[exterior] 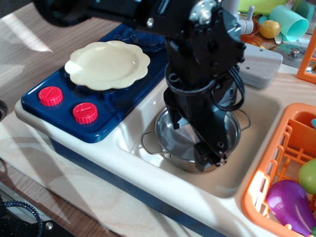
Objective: Put pan on stove from sink
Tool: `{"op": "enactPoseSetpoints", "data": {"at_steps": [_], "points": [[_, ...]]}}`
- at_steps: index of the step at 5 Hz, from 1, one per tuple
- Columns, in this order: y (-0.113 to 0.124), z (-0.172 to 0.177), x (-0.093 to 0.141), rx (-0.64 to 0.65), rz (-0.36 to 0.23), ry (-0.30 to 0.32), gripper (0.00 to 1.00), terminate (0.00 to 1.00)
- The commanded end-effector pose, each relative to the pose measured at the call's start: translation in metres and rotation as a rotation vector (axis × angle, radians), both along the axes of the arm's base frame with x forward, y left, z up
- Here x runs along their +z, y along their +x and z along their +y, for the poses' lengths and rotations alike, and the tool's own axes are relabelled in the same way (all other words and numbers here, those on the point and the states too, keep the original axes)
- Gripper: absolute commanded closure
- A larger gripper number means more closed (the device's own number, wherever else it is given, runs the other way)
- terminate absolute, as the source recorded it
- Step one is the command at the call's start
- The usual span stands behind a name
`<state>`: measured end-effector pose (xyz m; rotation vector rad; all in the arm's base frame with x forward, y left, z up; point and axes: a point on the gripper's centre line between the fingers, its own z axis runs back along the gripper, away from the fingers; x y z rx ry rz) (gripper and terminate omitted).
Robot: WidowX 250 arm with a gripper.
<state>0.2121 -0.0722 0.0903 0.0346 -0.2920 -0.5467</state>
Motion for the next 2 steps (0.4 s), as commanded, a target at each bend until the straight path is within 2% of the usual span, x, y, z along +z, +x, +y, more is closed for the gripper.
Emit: {"op": "enactPoseSetpoints", "data": {"at_steps": [1, 2], "points": [[0.0, -0.004, -0.01, -0.008, -0.049, -0.047, 0.0, 0.0], [0.003, -0.005, -0.023, -0.014, -0.063, -0.076, 0.0, 0.0]]}}
